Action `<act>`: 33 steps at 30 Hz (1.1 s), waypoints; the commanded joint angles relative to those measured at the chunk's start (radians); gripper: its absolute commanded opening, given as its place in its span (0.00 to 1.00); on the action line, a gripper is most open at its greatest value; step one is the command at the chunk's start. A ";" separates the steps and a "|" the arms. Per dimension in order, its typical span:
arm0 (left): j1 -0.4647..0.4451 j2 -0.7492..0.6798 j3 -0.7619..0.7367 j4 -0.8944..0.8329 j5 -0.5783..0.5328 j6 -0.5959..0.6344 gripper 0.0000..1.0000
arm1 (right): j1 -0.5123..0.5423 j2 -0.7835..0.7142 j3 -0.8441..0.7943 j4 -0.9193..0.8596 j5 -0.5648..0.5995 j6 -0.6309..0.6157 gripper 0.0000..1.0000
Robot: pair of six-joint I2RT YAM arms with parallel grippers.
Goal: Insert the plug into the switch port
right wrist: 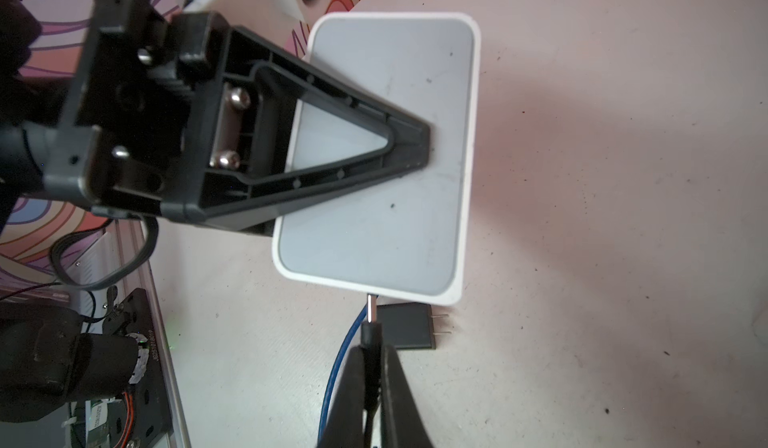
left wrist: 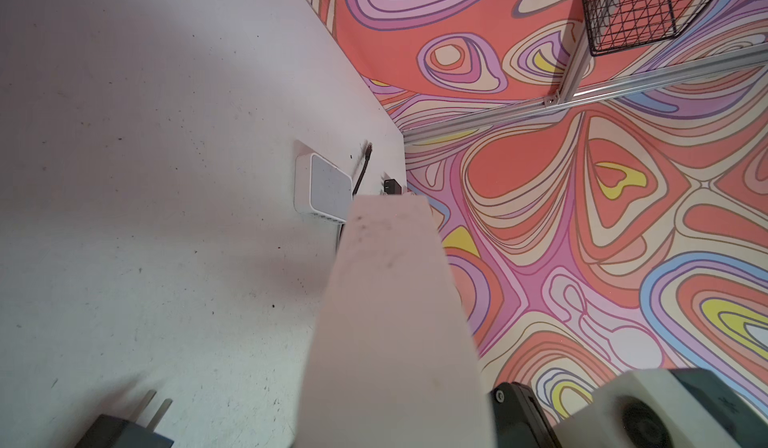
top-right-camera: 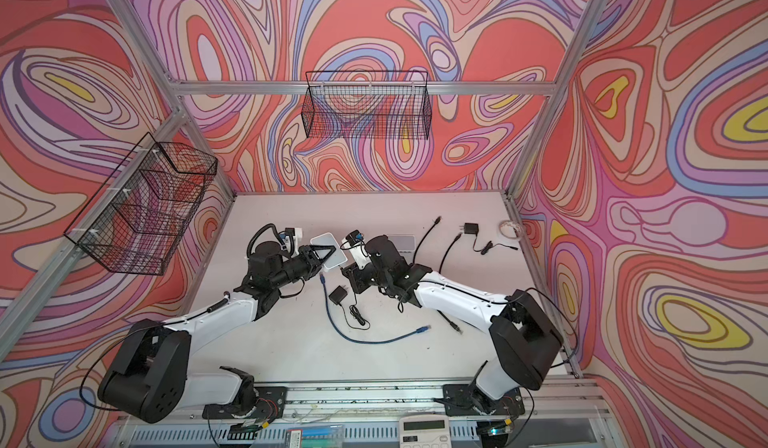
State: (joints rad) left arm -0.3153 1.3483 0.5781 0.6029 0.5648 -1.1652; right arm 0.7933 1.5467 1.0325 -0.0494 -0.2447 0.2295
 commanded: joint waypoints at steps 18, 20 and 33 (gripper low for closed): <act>-0.006 -0.029 -0.004 0.015 0.055 -0.032 0.00 | 0.004 0.020 0.037 0.014 0.001 -0.029 0.00; -0.005 -0.024 -0.004 0.017 0.063 -0.035 0.00 | 0.003 0.025 0.043 0.013 0.001 -0.034 0.00; -0.007 -0.043 0.008 -0.115 0.118 -0.031 0.00 | 0.004 0.050 0.105 0.022 -0.002 -0.050 0.00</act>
State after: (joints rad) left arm -0.3050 1.3399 0.5781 0.5632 0.5907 -1.2198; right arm 0.7937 1.5864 1.0866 -0.0929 -0.2535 0.1970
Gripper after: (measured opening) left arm 0.245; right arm 0.063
